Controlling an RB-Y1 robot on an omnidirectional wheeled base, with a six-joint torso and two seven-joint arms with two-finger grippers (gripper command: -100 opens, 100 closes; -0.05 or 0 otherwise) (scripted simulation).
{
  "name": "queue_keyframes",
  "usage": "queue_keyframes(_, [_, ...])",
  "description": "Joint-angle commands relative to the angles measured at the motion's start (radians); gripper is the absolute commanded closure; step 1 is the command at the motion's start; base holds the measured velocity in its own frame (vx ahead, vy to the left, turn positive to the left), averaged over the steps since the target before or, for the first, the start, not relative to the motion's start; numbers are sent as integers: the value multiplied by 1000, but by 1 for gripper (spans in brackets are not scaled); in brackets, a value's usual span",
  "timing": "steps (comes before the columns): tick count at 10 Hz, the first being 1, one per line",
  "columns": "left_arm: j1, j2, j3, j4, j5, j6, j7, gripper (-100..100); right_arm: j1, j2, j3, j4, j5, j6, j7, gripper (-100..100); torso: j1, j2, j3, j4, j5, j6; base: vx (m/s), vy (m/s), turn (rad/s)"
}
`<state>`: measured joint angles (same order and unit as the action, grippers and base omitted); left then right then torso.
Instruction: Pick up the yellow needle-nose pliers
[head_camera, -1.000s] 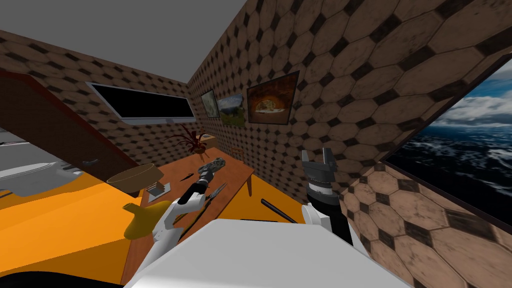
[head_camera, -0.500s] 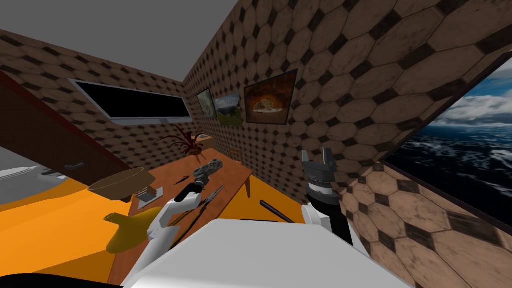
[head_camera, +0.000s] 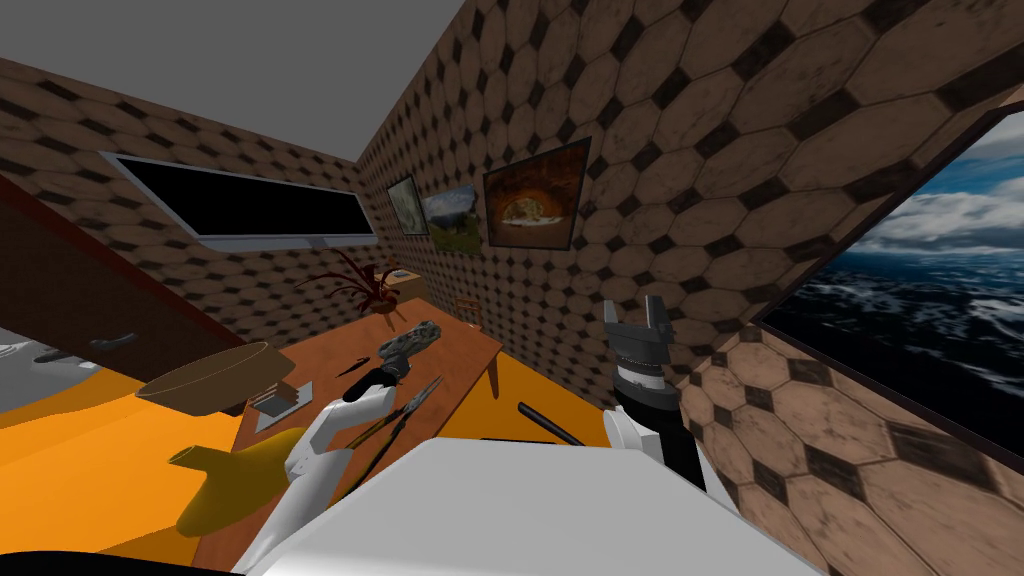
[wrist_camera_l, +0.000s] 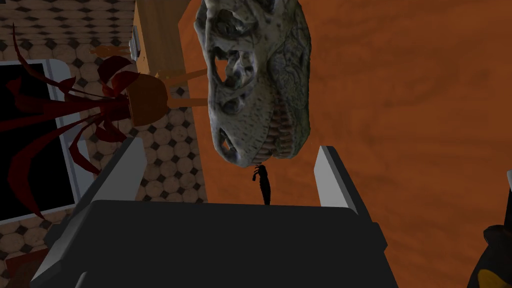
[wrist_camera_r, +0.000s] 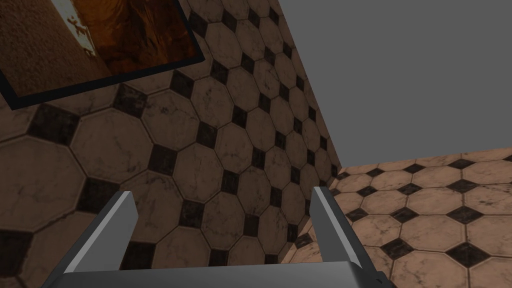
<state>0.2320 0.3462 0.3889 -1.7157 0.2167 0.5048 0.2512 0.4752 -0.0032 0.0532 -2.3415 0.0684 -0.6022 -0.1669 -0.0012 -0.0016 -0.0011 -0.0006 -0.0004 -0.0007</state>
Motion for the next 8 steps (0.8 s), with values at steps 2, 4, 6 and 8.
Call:
queue_keyframes(2, [-18, 20, 37, 48, 16, 67, 17, -100, 0, 0, 0, 0, 0, 0, 0, 0, 0, 1, 0, 0, 0, 0, 27, -10, -19])
queue_keyframes(4, [-32, 31, 68, 89, 27, 124, 30, -100, 0, 0, 0, 0, 0, 0, 0, 0, 0, 0, 0, 0, 0, 0, 45, -18, -54])
queue_keyframes(6, [-45, 40, 99, 128, 37, 184, 43, -100, 0, 0, 0, 0, 0, 0, 0, 0, 0, -1, 0, 0, 0, 0, 47, -13, -41])
queue_keyframes(8, [-57, 47, 129, 170, 47, 240, 56, -100, 0, 0, 0, 0, 0, 0, 0, 0, 0, 0, 0, 0, 0, 0, 29, 3, -35])
